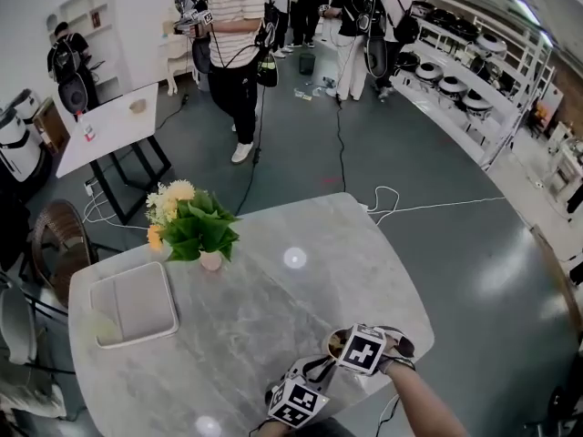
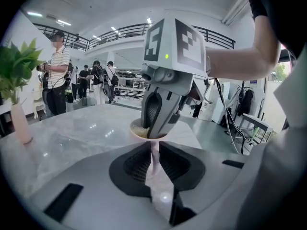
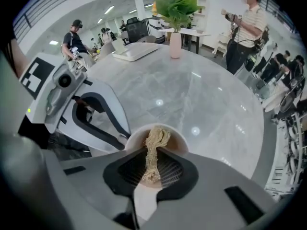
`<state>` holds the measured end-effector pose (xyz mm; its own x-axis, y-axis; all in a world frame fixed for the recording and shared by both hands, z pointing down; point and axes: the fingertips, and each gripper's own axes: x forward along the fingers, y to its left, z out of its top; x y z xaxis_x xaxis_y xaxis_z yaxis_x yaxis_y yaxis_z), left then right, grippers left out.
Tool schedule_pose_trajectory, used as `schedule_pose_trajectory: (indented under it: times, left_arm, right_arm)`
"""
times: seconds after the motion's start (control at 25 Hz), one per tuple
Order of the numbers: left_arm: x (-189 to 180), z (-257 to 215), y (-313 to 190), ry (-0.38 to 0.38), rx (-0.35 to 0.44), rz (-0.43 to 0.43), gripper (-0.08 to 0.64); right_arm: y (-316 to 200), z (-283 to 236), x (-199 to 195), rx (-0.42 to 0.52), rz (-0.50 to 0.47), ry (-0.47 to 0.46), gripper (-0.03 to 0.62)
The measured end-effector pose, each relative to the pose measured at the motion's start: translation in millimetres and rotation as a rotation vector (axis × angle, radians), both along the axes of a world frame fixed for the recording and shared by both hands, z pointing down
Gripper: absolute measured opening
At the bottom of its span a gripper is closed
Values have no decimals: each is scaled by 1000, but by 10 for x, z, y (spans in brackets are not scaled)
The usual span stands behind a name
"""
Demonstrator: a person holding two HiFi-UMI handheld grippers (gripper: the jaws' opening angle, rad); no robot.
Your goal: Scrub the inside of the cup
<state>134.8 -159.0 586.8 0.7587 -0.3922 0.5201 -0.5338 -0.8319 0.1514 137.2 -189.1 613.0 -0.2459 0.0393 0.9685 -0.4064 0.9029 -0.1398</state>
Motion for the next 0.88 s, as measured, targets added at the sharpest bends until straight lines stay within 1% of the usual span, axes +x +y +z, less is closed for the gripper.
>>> schedule_pose_trajectory:
  times: [0.12,0.24,0.36,0.44,0.52,0.64,0.72,0.8,0.88]
  left_arm:
    - [4,-3,13,-4,-4,5,61]
    - [6,4,22,-7,-2,12,60]
    - [10,2,0,-4,2,14,60]
    - [6,-1,1,0,-3,13,60]
    - [2,-3,5,3,-6,15,60]
    - [1,-8,7,5,-7,18,60]
    - [4,-12,14,5,-9,20,60]
    - [10,-12,20,5,-9,24,60]
    - [15,-8,23,6,-8,24,60]
  right_arm:
    - [32,-40,23,-27,52,-58,60]
    - [76,-109,65,-27,94,-108,60]
    - [51,-235,104,6,105,-138,60]
    - [29,-336,113,45,78,-144,60]
    - [23,-389,118,107,-15,-108,60]
    - [24,-280,135,224,-213,18,60]
    - [13,-138,140,279,-306,106,60]
    - [-30,-9,143,306,-343,170,60]
    - [-57,64,134,282,-328,188,60]
